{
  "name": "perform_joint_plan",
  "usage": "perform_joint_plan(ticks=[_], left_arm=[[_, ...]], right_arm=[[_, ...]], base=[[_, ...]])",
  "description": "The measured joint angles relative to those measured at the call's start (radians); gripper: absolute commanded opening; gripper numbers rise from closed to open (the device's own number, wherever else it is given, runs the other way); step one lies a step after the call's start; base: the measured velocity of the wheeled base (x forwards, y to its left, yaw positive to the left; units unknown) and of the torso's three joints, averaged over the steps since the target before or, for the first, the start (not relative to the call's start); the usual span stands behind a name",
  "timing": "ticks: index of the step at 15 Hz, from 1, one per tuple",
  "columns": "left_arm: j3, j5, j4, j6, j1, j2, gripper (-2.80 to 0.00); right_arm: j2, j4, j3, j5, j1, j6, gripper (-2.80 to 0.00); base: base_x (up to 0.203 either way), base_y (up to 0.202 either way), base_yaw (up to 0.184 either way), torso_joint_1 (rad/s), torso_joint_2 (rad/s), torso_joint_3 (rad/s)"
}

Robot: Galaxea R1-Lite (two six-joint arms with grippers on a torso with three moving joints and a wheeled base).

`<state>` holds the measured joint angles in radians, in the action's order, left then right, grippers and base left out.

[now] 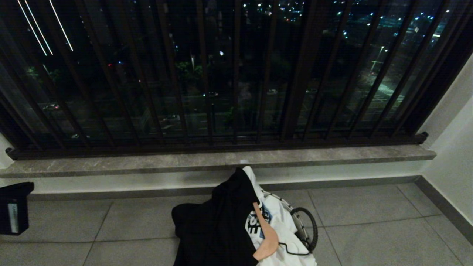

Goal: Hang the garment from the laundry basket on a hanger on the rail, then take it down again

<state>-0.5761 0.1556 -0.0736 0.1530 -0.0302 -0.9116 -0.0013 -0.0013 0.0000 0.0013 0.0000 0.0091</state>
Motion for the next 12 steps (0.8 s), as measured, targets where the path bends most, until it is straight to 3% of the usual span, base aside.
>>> perform_joint_plan(ticks=[7,12], left_arm=[[0.206,-0.017,0.009,0.013,-0.022,0.508,-2.80],[0.363,-0.036,0.002,0.012,-0.004,0.693,-2.80]], right_arm=[[0.000,0.000,0.000,0.000,0.000,0.000,-2.80],[0.000,0.000,0.000,0.000,0.000,0.000,-2.80]], base=[[0.000,0.000,0.000,0.000,0.00,0.000],[0.000,0.000,0.000,0.000,0.00,0.000]])
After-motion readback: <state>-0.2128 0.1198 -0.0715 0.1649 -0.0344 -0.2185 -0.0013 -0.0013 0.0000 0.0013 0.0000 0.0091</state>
